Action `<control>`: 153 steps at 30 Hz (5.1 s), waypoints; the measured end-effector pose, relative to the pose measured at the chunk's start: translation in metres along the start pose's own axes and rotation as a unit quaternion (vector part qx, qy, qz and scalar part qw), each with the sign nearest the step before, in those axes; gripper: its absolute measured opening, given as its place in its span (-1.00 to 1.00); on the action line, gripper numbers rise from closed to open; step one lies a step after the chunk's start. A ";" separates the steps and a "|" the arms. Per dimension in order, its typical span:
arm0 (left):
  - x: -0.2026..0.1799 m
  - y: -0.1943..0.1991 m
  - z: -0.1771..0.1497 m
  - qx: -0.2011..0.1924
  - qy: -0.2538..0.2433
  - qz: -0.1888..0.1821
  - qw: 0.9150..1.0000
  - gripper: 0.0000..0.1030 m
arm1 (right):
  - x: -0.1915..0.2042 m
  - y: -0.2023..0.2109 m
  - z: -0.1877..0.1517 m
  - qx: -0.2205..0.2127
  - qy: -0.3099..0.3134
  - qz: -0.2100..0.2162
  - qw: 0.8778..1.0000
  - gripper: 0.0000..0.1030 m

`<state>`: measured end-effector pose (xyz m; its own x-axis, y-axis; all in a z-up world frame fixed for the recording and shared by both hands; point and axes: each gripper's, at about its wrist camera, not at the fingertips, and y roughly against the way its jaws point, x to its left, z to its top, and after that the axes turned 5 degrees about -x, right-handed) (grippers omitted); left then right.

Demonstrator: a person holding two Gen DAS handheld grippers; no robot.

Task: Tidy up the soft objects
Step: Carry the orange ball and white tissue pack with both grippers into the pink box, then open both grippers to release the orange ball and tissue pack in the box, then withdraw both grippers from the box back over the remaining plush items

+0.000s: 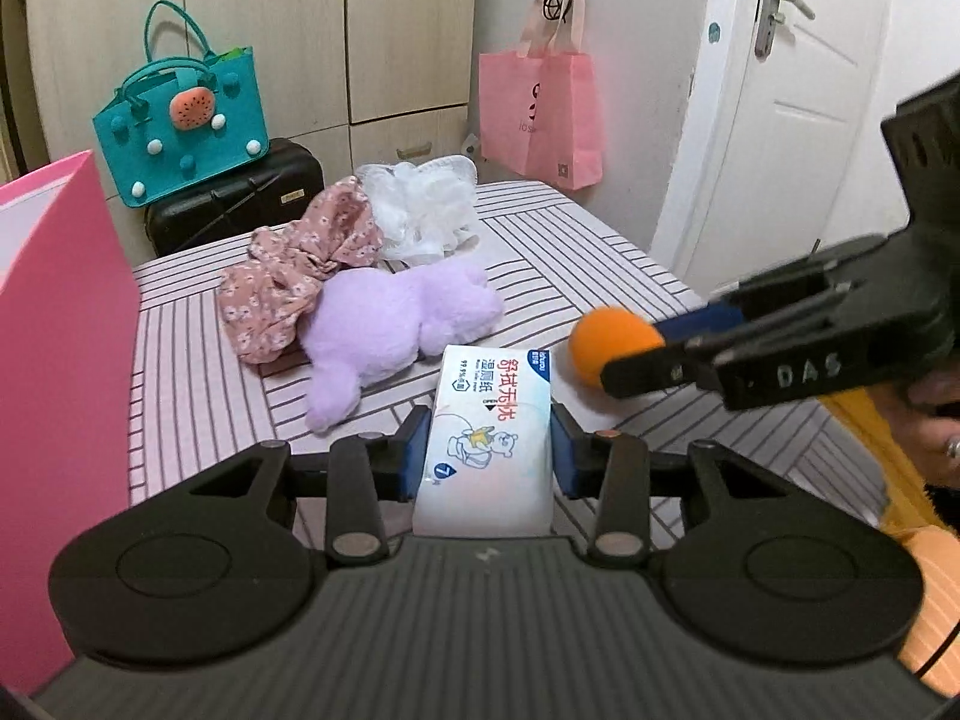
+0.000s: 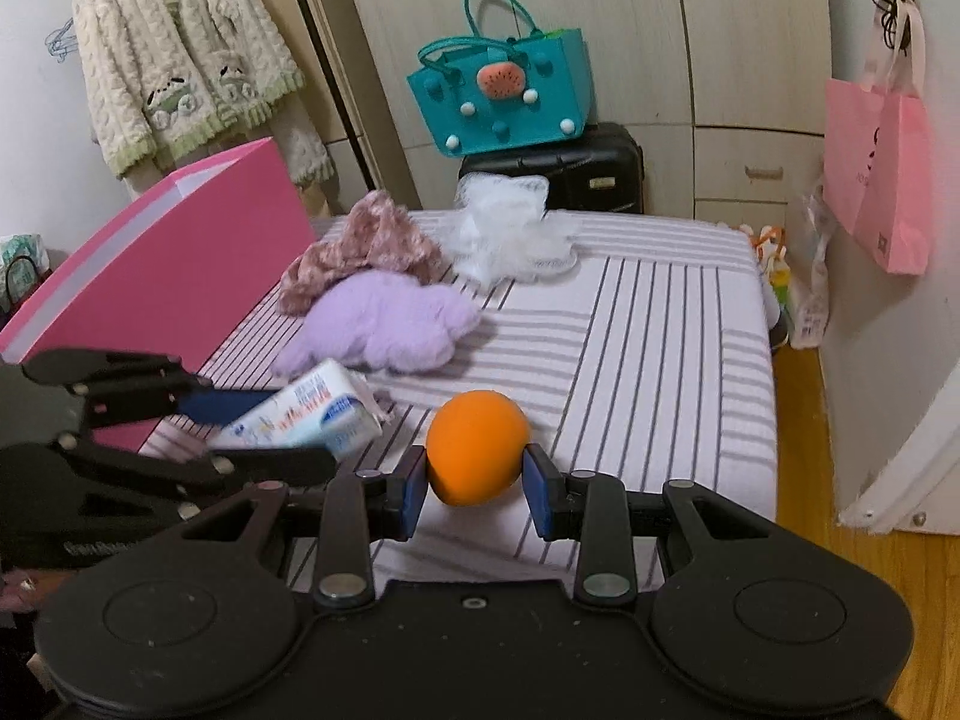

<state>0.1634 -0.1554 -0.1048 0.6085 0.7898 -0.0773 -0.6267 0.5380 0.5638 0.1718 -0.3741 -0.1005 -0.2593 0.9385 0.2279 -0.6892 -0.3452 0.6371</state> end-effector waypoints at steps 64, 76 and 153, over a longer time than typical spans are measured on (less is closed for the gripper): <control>0.209 0.142 0.053 0.031 0.067 0.094 0.993 -0.23 | 0.256 -0.029 0.122 -0.011 0.207 0.121 0.971 -0.24; 0.266 0.054 0.070 0.127 0.099 0.146 0.976 -0.23 | 0.270 -0.124 0.139 0.065 0.262 0.091 0.958 -0.25; 0.092 0.238 0.025 0.089 -0.016 0.029 0.995 0.25 | 0.234 0.118 0.053 -0.035 0.174 0.084 0.981 0.22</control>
<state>0.0824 0.0385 0.0429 0.5904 0.8070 -0.0152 -0.5676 0.4285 0.7030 0.0655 -0.1954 0.0671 -0.5797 0.8132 0.0519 -0.6591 -0.5054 0.5569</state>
